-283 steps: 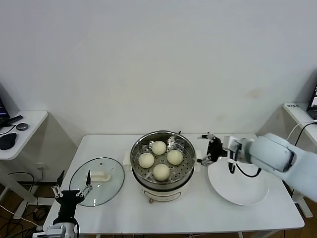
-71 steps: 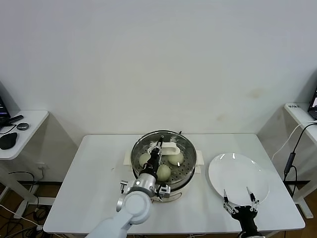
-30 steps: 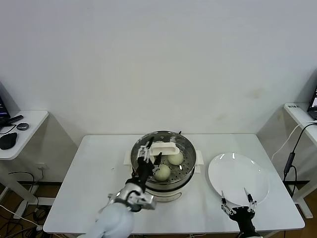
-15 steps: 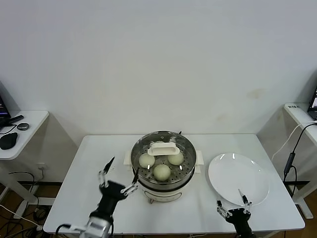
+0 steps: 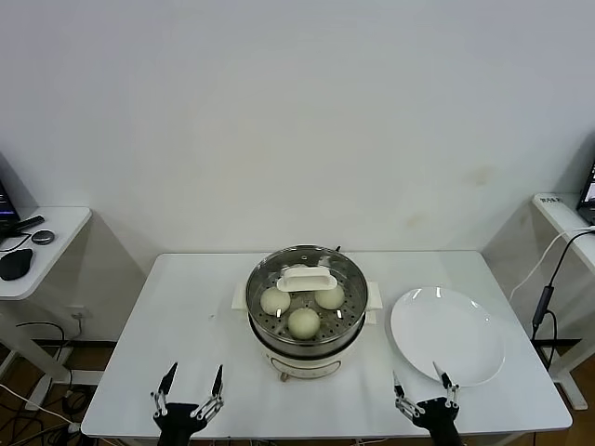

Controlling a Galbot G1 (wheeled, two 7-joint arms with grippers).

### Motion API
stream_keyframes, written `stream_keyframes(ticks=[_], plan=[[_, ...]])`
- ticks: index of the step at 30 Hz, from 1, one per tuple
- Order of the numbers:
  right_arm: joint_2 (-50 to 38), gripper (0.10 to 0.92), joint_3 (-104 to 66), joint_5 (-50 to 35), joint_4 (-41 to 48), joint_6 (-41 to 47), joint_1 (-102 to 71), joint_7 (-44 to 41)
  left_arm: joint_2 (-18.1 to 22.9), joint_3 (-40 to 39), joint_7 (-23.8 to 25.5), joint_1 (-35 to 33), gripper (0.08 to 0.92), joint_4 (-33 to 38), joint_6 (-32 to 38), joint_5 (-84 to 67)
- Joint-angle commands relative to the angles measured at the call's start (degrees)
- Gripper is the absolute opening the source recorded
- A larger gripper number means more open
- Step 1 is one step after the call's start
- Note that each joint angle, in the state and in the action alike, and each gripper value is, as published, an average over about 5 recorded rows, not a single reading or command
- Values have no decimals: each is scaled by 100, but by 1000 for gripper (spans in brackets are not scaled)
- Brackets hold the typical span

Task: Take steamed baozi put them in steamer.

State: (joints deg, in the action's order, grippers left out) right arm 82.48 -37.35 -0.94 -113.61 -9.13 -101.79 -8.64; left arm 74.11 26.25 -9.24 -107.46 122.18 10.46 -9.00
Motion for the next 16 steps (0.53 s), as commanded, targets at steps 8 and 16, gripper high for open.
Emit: stream_keyframes(ticks=[8,16], plan=[[8,823,206,-113,-189,160,-211,30,130,236,202,-437,823,-349,521,-477],[-45,823,222,-176,-242,188,-303,38,89,237,261,-474,823,-316,428,-467]])
